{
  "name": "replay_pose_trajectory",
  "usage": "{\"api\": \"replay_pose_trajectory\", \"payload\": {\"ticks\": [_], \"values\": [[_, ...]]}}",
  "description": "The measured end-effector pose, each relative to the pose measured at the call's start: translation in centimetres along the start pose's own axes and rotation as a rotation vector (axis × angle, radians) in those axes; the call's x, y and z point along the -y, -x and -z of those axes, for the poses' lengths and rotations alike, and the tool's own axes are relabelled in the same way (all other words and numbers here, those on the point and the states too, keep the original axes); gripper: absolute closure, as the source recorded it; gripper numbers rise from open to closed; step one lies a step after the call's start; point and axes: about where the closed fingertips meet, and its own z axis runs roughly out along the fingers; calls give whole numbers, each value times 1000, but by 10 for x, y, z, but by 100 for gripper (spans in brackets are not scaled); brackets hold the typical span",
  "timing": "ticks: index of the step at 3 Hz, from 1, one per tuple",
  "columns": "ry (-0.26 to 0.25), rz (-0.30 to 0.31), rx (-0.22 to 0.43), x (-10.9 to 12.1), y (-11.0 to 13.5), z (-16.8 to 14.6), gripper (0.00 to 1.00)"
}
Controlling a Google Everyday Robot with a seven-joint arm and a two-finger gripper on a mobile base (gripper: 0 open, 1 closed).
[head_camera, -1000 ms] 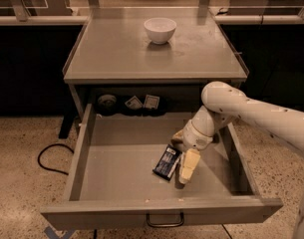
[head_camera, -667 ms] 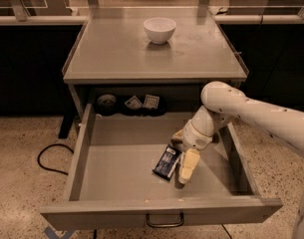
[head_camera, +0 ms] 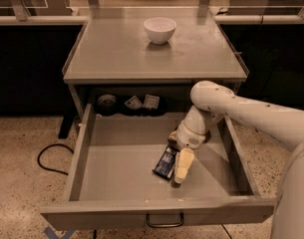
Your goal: Pick rxbar blueberry from top drawer and place on counter
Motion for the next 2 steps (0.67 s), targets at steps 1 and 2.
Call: {"api": "replay_pose_trajectory", "payload": {"ticks": [1, 2], "values": [[0, 0, 0, 0, 0, 0, 19], [0, 0, 0, 0, 0, 0, 42]]}}
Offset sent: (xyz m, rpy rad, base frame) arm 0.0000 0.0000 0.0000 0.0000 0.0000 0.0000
